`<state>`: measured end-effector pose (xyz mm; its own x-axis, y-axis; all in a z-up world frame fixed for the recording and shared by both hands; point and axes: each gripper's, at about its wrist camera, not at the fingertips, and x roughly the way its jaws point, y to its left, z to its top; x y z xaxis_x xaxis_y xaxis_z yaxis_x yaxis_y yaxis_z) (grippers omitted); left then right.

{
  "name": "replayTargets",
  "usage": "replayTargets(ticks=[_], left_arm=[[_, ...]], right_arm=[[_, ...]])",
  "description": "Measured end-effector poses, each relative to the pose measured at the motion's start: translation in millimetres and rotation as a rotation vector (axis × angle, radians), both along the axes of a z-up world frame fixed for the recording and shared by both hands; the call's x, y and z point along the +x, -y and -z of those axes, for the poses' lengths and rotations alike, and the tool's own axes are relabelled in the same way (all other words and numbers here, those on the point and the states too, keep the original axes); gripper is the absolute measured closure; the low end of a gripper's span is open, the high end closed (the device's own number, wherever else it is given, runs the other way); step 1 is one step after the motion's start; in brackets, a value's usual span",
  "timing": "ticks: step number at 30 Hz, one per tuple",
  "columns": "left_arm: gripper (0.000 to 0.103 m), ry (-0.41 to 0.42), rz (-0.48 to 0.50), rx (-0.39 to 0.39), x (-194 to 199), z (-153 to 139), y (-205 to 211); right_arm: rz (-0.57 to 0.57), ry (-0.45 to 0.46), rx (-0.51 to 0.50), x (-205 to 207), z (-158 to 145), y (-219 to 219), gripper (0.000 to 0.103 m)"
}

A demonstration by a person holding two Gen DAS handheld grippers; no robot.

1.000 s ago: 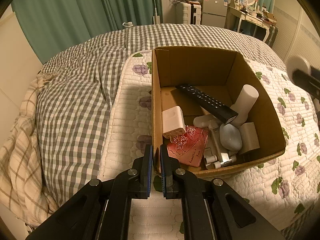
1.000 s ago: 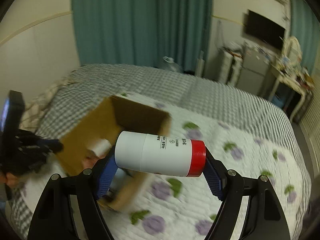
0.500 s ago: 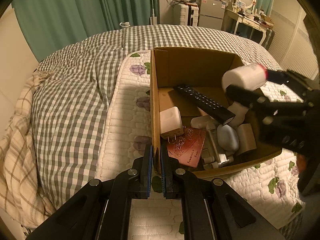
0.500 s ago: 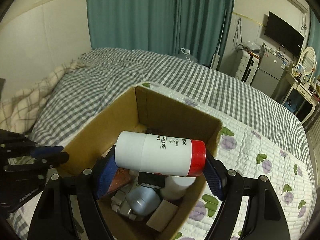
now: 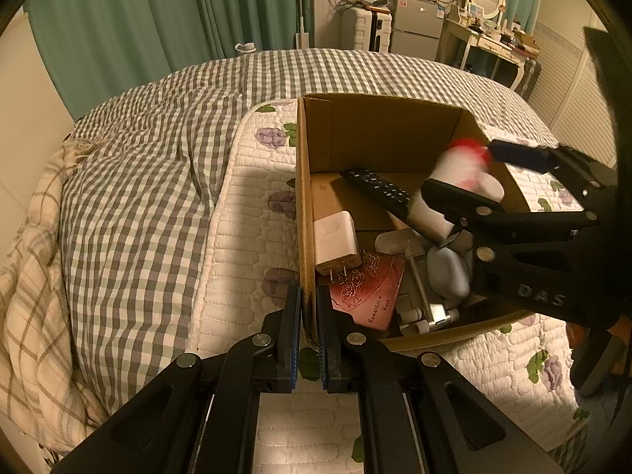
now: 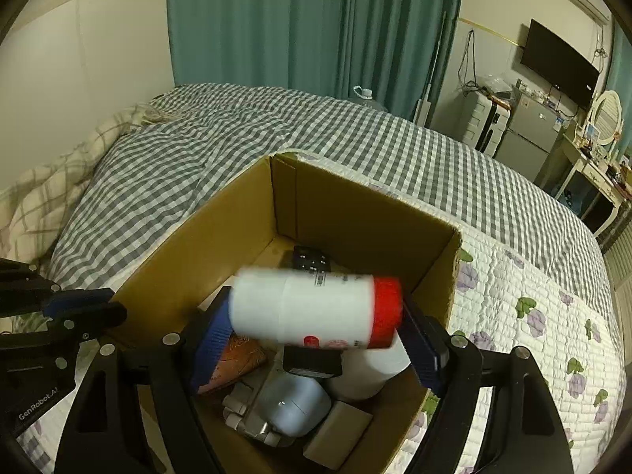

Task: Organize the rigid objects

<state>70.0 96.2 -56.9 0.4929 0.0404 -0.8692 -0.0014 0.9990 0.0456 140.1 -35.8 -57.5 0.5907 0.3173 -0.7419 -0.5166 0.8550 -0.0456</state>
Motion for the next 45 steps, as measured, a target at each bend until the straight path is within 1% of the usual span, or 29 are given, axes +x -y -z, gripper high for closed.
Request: replayTargets(ticks=[1, 3, 5, 7, 11, 13, 16, 21, 24, 27, 31, 33, 35, 36, 38, 39, 40, 42, 43, 44, 45], left_arm=[[0.096, -0.001, -0.001, 0.001, 0.1, 0.2, -0.2], [0.096, 0.002, 0.0, 0.003, -0.5, -0.9, 0.3], [0.096, 0.001, -0.002, 0.003, -0.5, -0.8, 0.3], [0.096, 0.001, -0.005, 0.007, -0.2, -0.6, 0.1], [0.096, 0.0, -0.007, 0.002, 0.6, 0.8, -0.1], [0.096, 0.0, -0.01, -0.003, 1.1, 1.3, -0.7], [0.096, 0.001, -0.013, -0.01, 1.4, 1.5, -1.8], [0.096, 0.016, -0.02, -0.017, -2.5, -7.6, -5.1], [0.096, 0.049, -0.026, 0.009, -9.2, -22.4, -3.8], [0.096, 0.083, -0.026, -0.007, -19.4, -41.3, -0.8], [0.096, 0.182, -0.007, -0.008, -42.5, -80.9, 13.1], [0.096, 0.234, 0.006, -0.015, -53.9, -99.1, 21.7], [0.094, 0.31, 0.019, -0.001, -69.5, -118.4, 34.4], [0.09, 0.338, 0.026, 0.002, -75.0, -123.4, 39.2], [0.065, 0.414, 0.042, 0.011, -90.0, -131.4, 50.4], [0.037, 0.441, 0.039, 0.017, -95.2, -132.7, 53.5], [0.026, 0.496, 0.033, 0.026, -104.8, -133.2, 58.1], [0.026, 0.565, 0.032, 0.029, -119.1, -131.5, 63.7], [0.026, 0.581, 0.026, 0.029, -126.1, -128.0, 65.8], [0.026, 0.58, 0.014, 0.013, -130.9, -125.3, 65.3], [0.025, 0.569, -0.011, -0.03, -138.0, -119.8, 62.8]], right_arm=[[0.006, 0.011, 0.001, -1.1, -2.1, 0.4, 0.01], [0.033, 0.034, 0.01, -3.0, -7.5, 2.9, 0.004], [0.058, 0.047, 0.048, -5.4, -18.1, 10.6, 0.0], [0.057, 0.049, 0.067, -7.6, -24.8, 16.0, 0.0], [0.072, 0.073, 0.042, -14.4, -29.0, 24.3, 0.0], [0.086, 0.063, 0.043, -17.2, -26.6, 30.6, 0.0], [0.115, 0.023, 0.043, -21.4, -18.3, 44.0, 0.0], [0.167, -0.003, 0.041, -33.2, -13.5, 67.7, 0.0], [0.198, 0.009, 0.047, -44.2, -21.2, 78.6, 0.0], [0.225, 0.049, 0.053, -57.8, -40.1, 89.8, 0.0], [0.26, 0.124, 0.083, -82.8, -75.4, 104.5, 0.0], [0.284, 0.178, 0.093, -101.6, -95.1, 114.0, 0.0], [0.308, 0.225, 0.105, -117.9, -110.3, 123.0, 0.0], [0.319, 0.245, 0.111, -125.9, -116.4, 127.3, 0.0], [0.343, 0.278, 0.137, -141.8, -126.5, 138.7, 0.0], [0.353, 0.291, 0.153, -149.5, -130.3, 144.3, 0.0], [0.358, 0.299, 0.169, -156.1, -132.8, 149.1, 0.0], [0.377, 0.323, 0.192, -167.8, -134.5, 158.4, 0.0], [0.39, 0.335, 0.201, -173.4, -133.7, 162.6, 0.0], [0.402, 0.345, 0.206, -177.9, -132.0, 166.1, 0.0], [0.412, 0.36, 0.197, -182.1, -129.5, 168.4, 0.0]])
